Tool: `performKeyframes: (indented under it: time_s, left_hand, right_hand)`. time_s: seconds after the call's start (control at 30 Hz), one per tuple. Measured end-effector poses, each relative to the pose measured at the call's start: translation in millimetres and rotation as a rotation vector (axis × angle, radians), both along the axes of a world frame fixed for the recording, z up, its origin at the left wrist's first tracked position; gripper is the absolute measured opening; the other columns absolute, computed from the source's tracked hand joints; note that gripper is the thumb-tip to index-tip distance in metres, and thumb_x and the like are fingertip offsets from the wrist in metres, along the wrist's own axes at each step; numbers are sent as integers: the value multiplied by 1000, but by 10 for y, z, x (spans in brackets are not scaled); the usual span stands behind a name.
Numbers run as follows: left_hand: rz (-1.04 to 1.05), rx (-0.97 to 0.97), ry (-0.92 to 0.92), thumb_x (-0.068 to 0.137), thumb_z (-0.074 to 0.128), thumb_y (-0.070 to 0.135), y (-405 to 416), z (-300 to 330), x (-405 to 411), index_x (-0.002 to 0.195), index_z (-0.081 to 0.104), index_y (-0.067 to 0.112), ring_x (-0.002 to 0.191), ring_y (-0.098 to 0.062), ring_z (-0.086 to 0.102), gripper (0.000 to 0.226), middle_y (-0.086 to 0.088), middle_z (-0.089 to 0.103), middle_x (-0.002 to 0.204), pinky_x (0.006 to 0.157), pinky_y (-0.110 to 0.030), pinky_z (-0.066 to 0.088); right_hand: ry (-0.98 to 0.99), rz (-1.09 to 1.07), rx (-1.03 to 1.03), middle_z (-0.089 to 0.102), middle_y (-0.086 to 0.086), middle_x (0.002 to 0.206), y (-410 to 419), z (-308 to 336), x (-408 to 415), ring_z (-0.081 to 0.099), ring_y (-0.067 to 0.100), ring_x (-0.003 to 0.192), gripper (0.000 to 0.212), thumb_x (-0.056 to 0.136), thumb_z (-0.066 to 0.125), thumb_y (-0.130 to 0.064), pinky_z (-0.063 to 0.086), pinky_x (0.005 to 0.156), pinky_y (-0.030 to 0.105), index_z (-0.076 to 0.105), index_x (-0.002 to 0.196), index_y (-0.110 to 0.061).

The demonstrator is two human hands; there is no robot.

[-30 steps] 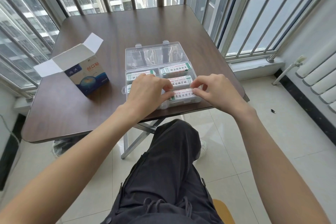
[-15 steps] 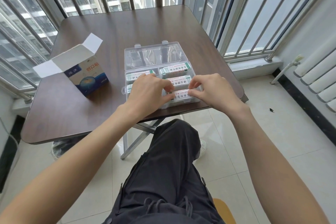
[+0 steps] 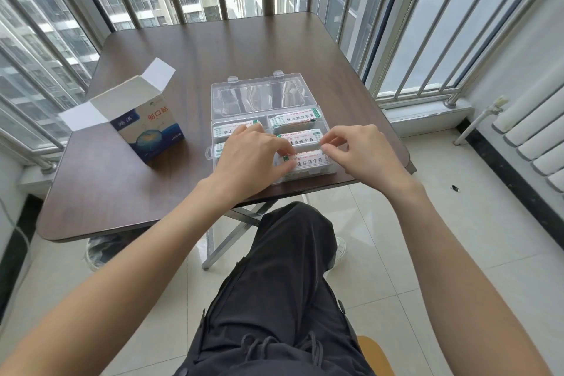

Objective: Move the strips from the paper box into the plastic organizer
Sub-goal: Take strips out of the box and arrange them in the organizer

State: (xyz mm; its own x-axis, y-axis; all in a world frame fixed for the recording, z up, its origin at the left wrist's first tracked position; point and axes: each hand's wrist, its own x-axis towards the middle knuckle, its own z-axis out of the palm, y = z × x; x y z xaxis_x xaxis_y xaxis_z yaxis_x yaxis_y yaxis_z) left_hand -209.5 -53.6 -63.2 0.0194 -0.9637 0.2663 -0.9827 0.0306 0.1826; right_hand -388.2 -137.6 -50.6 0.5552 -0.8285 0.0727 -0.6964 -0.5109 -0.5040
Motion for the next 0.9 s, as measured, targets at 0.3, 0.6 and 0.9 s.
performKeyframes:
  time_s: [0.3,0.6,0.9]
  left_hand:
    - [-26,-58,15,89,56,46,17,-19,34,101,71,28,83,-13,49,26,7,70,97,76,-26,27]
    - [56,-147,178,90,58,36,-177,84,311,101,69,24,82,-10,53,20,12,68,94,75,-25,34]
    - [93,95,231,86,63,42,-734,109,462,101,69,23,81,-7,54,25,9,69,98,69,-25,42]
  right_hand:
    - [16,8,-2,62,-3,74,64,-20,9,57,15,61,25,97,45,-21,52,78,38,69,99,-16]
    - [-152,-41,-109,68,-10,85,-294,60,123,59,9,77,16,91,56,-24,52,76,31,71,96,-24]
    - [-2,-56,-130,69,-1,95,-653,-40,494,61,18,93,17,89,59,-26,51,81,37,67,101,-18]
